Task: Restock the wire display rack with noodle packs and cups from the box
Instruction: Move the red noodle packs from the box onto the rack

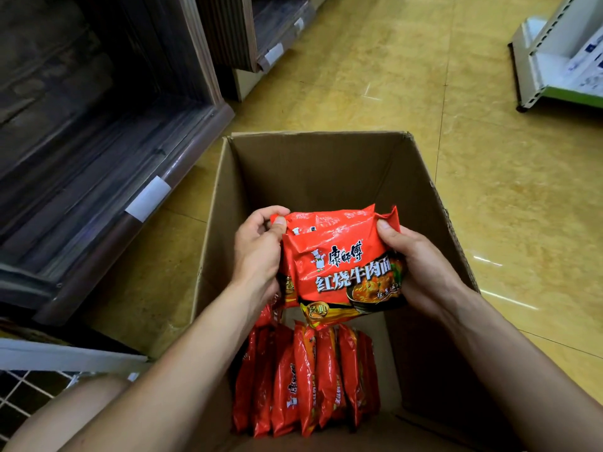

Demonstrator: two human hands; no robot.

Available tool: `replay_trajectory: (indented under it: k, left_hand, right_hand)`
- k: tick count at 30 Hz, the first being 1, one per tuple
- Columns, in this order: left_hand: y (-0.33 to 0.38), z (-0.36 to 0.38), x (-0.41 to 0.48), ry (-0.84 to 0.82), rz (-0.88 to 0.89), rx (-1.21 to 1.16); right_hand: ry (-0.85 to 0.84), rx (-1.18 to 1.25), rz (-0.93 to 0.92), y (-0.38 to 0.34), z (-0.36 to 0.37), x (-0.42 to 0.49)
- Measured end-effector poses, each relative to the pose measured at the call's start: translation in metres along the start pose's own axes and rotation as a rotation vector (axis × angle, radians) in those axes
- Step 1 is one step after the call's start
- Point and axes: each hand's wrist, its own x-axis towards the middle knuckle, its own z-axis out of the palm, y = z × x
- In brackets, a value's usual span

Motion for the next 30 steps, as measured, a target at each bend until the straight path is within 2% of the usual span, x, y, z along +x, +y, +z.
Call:
replay_trajectory:
  k: [7, 13, 17, 23, 27, 30]
  left_hand:
    - [0.007, -0.009, -0.007, -0.087, -0.114, -0.093]
    - [0.011, -0.015, -0.008, -0.075, -0.199, -0.155]
    - [0.012, -0.013, -0.012, -0.106, -0.173, -0.119]
    - [0.011, -0.012, -0.021, -0.391, -0.006, 0.132]
    - [0.006, -0.017, -0.021, -0.55, -0.039, 0.21]
    - [0.002, -0.018, -0.021, -0.608, -0.032, 0.293]
  right_hand:
    - [-0.024, -0.009, 0.0, 0.001, 0.01, 0.002]
    - [0.023, -0.041, -0.025, 0.005, 0.017, 0.003]
    - [0.075, -0.03, -0.031, 0.01, 0.02, 0.004]
    - [0.182, 0.041, 0.019, 0.013, 0.019, 0.005]
    - [0.244, 0.099, 0.061, 0.009, 0.016, 0.006]
    - [0.261, 0.105, 0.075, 0.009, 0.015, 0.006]
